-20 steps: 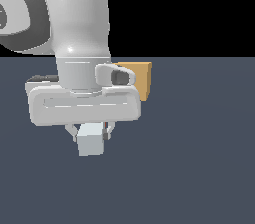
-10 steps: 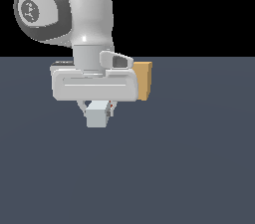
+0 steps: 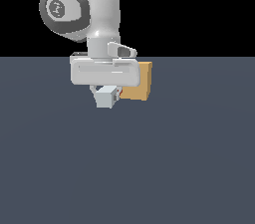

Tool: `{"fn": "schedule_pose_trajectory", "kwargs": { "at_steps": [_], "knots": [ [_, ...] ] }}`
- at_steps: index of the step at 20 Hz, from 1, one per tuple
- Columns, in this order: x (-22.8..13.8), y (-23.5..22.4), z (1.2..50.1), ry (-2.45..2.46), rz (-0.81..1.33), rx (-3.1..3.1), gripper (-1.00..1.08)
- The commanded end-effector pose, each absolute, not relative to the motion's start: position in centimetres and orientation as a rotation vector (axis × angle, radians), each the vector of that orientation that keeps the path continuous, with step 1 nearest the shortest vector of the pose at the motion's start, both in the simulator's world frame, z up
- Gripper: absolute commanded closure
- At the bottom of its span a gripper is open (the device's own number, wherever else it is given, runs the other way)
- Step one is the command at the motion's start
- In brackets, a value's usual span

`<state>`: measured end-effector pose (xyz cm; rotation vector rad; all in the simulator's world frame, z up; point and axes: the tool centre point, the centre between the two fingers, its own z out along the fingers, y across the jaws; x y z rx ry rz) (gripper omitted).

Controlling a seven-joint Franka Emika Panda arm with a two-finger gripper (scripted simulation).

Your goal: Insert the peg into the horizontal hole in a box.

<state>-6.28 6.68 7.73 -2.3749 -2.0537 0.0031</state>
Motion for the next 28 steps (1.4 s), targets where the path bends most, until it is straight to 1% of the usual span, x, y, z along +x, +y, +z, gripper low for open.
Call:
{"fn": "schedule_pose_trajectory", "kwargs": {
  "at_steps": [1, 7, 13, 28],
  "knots": [
    [-5.8, 8.3, 8.4, -2.014, -0.001, -2.411, 1.08],
    [-4.7, 11.2, 9.3, -1.941, 0.000, -2.470, 1.08],
    [-4.0, 12.8, 9.8, -1.897, 0.000, -2.504, 1.08],
    [-3.5, 13.2, 10.1, -1.888, -0.005, -2.511, 1.08]
  ]
}}
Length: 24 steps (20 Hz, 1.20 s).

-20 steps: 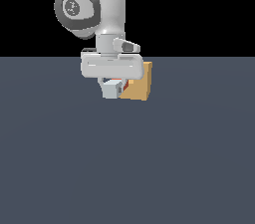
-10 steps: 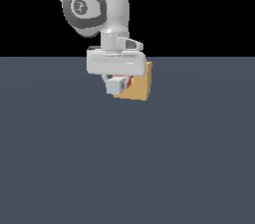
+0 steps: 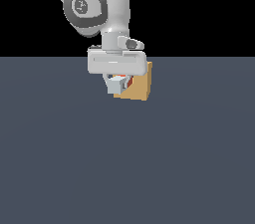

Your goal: Insert the peg into the horizontal hole in a box.

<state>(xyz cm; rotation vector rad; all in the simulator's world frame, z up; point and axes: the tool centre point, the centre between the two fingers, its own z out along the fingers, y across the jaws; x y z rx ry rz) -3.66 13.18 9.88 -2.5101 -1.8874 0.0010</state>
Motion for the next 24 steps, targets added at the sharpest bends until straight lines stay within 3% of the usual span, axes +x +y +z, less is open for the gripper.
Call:
{"fn": "schedule_pose_trajectory", "kwargs": {
  "at_steps": [1, 24],
  "knots": [
    [-3.7, 13.2, 9.9, -1.887, 0.001, -2.510, 1.08],
    [-1.1, 21.9, 10.1, -1.888, -0.004, -2.511, 1.08]
  ]
}}
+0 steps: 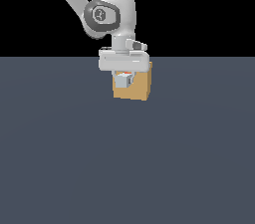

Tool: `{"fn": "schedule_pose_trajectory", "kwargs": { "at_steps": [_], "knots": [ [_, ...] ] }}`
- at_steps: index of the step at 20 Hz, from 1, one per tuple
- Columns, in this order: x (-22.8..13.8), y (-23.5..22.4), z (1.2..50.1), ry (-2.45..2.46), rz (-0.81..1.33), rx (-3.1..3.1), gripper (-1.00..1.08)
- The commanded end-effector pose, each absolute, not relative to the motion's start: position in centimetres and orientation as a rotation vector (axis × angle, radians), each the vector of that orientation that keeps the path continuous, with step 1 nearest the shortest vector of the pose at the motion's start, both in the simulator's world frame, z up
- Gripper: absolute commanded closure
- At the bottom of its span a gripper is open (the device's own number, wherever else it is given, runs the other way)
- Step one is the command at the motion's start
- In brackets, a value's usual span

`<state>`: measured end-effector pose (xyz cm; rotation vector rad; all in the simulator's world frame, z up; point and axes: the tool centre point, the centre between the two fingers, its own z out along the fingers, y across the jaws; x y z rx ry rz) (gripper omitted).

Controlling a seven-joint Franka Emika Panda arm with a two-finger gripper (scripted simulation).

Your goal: Insert the peg into the horizontal hole in a box.

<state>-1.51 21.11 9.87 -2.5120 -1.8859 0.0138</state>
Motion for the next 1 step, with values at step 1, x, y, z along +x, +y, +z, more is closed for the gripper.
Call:
{"fn": "schedule_pose_trajectory", "kwargs": {
  "at_steps": [1],
  "knots": [
    [-1.10, 21.95, 10.06, -1.888, -0.004, -2.511, 1.08]
  ]
}}
